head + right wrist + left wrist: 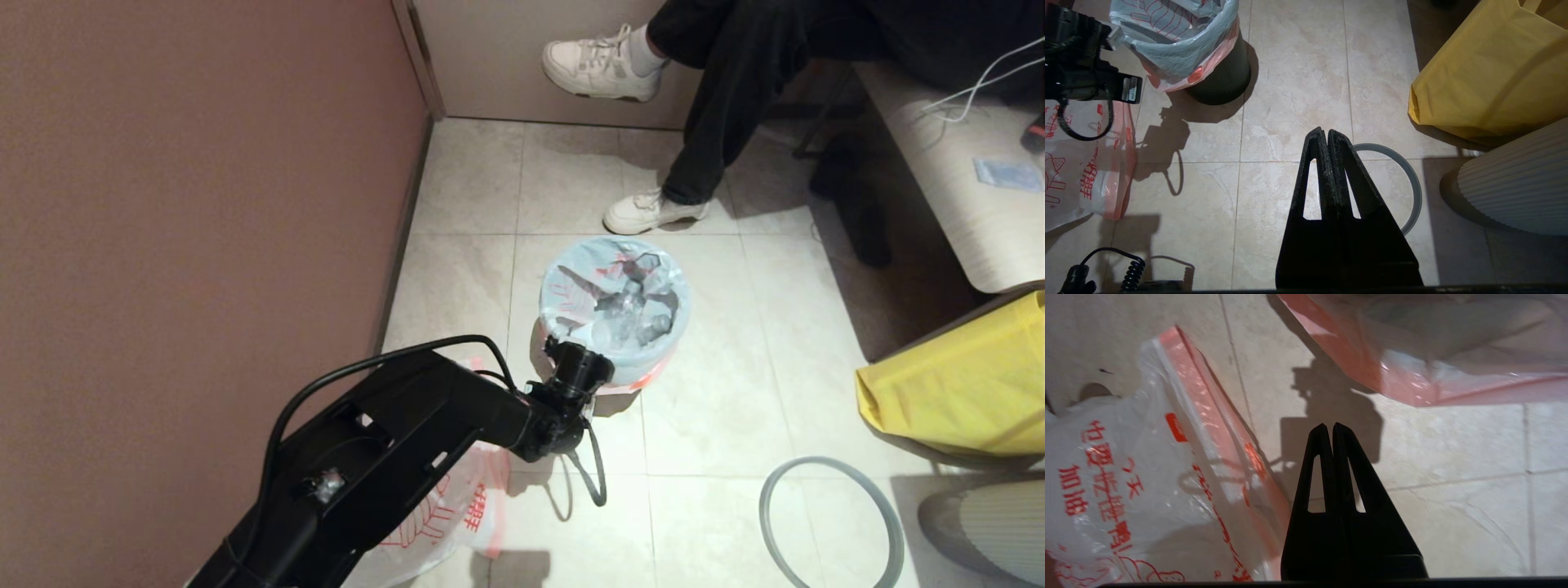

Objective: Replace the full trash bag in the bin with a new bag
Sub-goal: Place the trash bag on the floor

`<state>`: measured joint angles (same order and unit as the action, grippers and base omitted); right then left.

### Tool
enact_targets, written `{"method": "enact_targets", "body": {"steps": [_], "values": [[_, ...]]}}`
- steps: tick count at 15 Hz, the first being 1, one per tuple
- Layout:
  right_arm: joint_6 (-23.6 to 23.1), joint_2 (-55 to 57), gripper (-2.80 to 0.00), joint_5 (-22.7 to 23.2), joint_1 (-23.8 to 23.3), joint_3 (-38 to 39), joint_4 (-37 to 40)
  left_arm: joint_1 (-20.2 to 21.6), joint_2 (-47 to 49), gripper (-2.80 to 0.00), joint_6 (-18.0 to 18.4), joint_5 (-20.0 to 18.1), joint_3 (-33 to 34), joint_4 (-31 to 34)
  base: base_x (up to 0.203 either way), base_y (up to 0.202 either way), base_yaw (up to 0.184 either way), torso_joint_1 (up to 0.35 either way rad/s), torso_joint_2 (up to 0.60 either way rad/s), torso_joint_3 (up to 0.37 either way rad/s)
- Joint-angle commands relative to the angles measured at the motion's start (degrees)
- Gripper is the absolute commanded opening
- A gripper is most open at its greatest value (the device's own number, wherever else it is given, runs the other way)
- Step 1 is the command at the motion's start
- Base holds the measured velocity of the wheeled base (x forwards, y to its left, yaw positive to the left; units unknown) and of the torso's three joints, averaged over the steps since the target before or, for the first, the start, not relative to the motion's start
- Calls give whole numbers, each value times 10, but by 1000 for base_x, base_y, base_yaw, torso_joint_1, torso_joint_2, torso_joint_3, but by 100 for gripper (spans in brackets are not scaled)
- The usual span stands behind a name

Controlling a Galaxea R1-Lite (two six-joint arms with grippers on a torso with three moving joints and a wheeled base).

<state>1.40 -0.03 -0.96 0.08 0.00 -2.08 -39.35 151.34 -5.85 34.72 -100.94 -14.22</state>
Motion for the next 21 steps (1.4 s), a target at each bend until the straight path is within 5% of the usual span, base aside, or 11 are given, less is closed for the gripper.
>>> {"method": "enact_targets", "body": {"steps": [1, 3, 5, 6, 13, 21], "values": [[0, 0, -280, 0, 0, 0, -1, -14, 44, -280, 34, 26, -29, -18, 0, 0, 0, 0, 0, 0], [0, 0, -280, 0, 0, 0, 0, -23, 88, -280, 107, 62, -58, -76, 0, 0, 0, 0, 0, 0], [0, 0, -280, 0, 0, 0, 0, -32, 98, -280, 130, 76, -50, -105, 0, 0, 0, 0, 0, 0], [0, 0, -280, 0, 0, 0, 0, -35, 99, 0, 130, 76, -40, -106, 0, 0, 0, 0, 0, 0], [0, 0, -280, 0, 0, 0, 0, -34, 136, 0, 157, 85, -90, -131, 0, 0, 0, 0, 0, 0], [0, 0, -280, 0, 0, 0, 0, -32, 193, 0, 222, 107, -105, -341, 0, 0, 0, 0, 0, 0]]}}
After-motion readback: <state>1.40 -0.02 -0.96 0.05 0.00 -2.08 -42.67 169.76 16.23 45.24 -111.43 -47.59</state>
